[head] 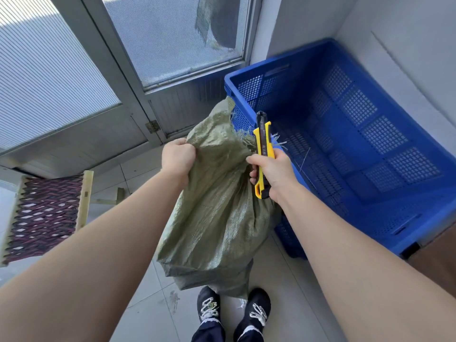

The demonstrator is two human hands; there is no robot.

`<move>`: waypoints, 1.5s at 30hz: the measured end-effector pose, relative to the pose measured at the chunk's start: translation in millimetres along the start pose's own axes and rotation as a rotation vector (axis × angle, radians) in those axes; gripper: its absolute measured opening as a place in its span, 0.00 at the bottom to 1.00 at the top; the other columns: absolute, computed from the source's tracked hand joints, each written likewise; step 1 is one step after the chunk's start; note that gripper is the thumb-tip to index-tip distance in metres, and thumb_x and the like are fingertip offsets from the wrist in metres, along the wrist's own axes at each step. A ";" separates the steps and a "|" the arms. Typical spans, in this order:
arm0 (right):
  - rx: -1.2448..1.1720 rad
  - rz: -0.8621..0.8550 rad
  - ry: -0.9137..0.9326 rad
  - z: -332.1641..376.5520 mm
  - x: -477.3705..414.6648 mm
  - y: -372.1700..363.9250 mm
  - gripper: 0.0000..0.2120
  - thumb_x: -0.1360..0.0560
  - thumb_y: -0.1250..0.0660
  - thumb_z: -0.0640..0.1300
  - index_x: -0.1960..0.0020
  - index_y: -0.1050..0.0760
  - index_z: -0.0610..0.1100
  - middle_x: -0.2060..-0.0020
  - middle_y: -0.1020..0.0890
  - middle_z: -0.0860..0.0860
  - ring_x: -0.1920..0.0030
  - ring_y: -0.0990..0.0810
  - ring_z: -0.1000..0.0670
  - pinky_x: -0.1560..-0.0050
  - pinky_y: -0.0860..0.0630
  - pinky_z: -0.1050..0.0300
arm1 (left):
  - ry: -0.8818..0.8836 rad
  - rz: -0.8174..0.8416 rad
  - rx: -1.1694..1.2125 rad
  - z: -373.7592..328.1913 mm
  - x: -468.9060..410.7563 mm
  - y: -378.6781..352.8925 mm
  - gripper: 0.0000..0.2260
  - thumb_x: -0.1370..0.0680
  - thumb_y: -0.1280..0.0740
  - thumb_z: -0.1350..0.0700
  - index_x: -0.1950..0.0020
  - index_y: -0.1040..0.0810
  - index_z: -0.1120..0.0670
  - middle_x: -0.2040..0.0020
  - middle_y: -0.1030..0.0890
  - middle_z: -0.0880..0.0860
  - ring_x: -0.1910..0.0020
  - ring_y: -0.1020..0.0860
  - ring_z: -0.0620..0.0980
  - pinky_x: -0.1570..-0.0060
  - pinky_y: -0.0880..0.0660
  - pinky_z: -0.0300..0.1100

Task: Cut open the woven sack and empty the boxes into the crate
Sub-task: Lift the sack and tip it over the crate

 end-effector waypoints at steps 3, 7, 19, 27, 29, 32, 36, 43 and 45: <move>-0.036 0.002 -0.064 -10.2 -6.3 -8.0 0.24 0.34 0.24 0.37 0.44 0.32 0.44 0.71 0.24 0.46 0.78 0.26 0.50 0.75 0.26 0.59 | -0.004 0.059 0.087 1.3 -1.1 -3.7 0.18 0.26 0.45 0.71 0.59 0.18 0.55 0.59 0.17 0.57 0.58 0.18 0.57 0.54 0.19 0.57; -0.051 0.033 -0.112 -20.1 -13.1 -20.3 0.12 0.30 0.28 0.34 0.51 0.30 0.41 0.71 0.25 0.45 0.78 0.28 0.49 0.76 0.28 0.59 | -0.058 0.184 0.052 -1.4 2.8 -7.7 0.19 0.30 0.46 0.75 0.57 0.22 0.55 0.61 0.20 0.54 0.62 0.22 0.50 0.66 0.22 0.41; -0.146 -0.067 -0.085 -23.9 -22.6 -10.9 0.07 0.29 0.31 0.35 0.61 0.28 0.43 0.68 0.24 0.46 0.75 0.27 0.48 0.70 0.28 0.56 | -0.181 0.342 -0.334 10.0 1.4 -31.1 0.10 0.24 0.34 0.64 0.59 0.19 0.50 0.62 0.16 0.49 0.60 0.18 0.50 0.54 0.18 0.47; -0.150 0.135 -0.137 -23.5 -12.4 -23.1 0.12 0.34 0.26 0.29 0.61 0.26 0.41 0.68 0.22 0.47 0.69 0.25 0.48 0.70 0.27 0.57 | 0.103 0.424 0.407 0.3 16.7 -53.6 0.12 0.22 0.42 0.70 0.54 0.21 0.58 0.67 0.15 0.51 0.67 0.16 0.46 0.67 0.19 0.38; -0.098 0.151 -0.151 -23.2 -10.0 -25.2 0.11 0.34 0.27 0.28 0.62 0.25 0.41 0.68 0.22 0.46 0.71 0.26 0.48 0.72 0.28 0.58 | 0.157 0.437 0.424 3.0 20.3 -54.3 0.12 0.21 0.44 0.69 0.56 0.22 0.59 0.67 0.15 0.52 0.66 0.17 0.49 0.67 0.19 0.40; -0.133 0.121 -0.151 -21.3 -8.9 -19.3 0.11 0.33 0.27 0.28 0.62 0.24 0.41 0.71 0.22 0.48 0.74 0.26 0.50 0.74 0.28 0.59 | 0.151 0.470 0.371 5.4 21.5 -53.9 0.17 0.27 0.48 0.74 0.52 0.23 0.61 0.58 0.17 0.59 0.55 0.19 0.57 0.53 0.19 0.50; -0.167 0.096 -0.107 -19.0 -4.6 -11.5 0.10 0.32 0.27 0.28 0.60 0.23 0.41 0.72 0.21 0.49 0.73 0.25 0.51 0.72 0.28 0.59 | 0.001 0.473 0.067 3.0 20.0 -57.8 0.15 0.29 0.38 0.77 0.58 0.20 0.59 0.62 0.16 0.55 0.57 0.19 0.57 0.49 0.20 0.51; -0.158 0.157 -0.036 -10.0 1.8 -23.3 0.12 0.32 0.26 0.30 0.54 0.23 0.43 0.66 0.19 0.48 0.68 0.23 0.50 0.72 0.28 0.58 | -0.103 0.488 -0.090 7.3 25.9 -75.4 0.17 0.29 0.43 0.78 0.52 0.23 0.60 0.64 0.18 0.51 0.66 0.20 0.45 0.70 0.23 0.34; -0.131 0.171 -0.053 -10.3 2.7 -24.7 0.10 0.32 0.26 0.31 0.58 0.23 0.43 0.66 0.20 0.48 0.67 0.24 0.49 0.71 0.28 0.57 | -0.140 0.494 -0.100 8.5 23.0 -77.2 0.21 0.31 0.43 0.79 0.43 0.26 0.62 0.56 0.19 0.55 0.59 0.20 0.50 0.66 0.21 0.36</move>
Point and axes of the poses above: each hand's wrist, its own x-axis away from the middle knuckle, its own y-axis out of the back of the hand, z = x × y, the point moved 7 cm from there along -x, towards the middle knuckle
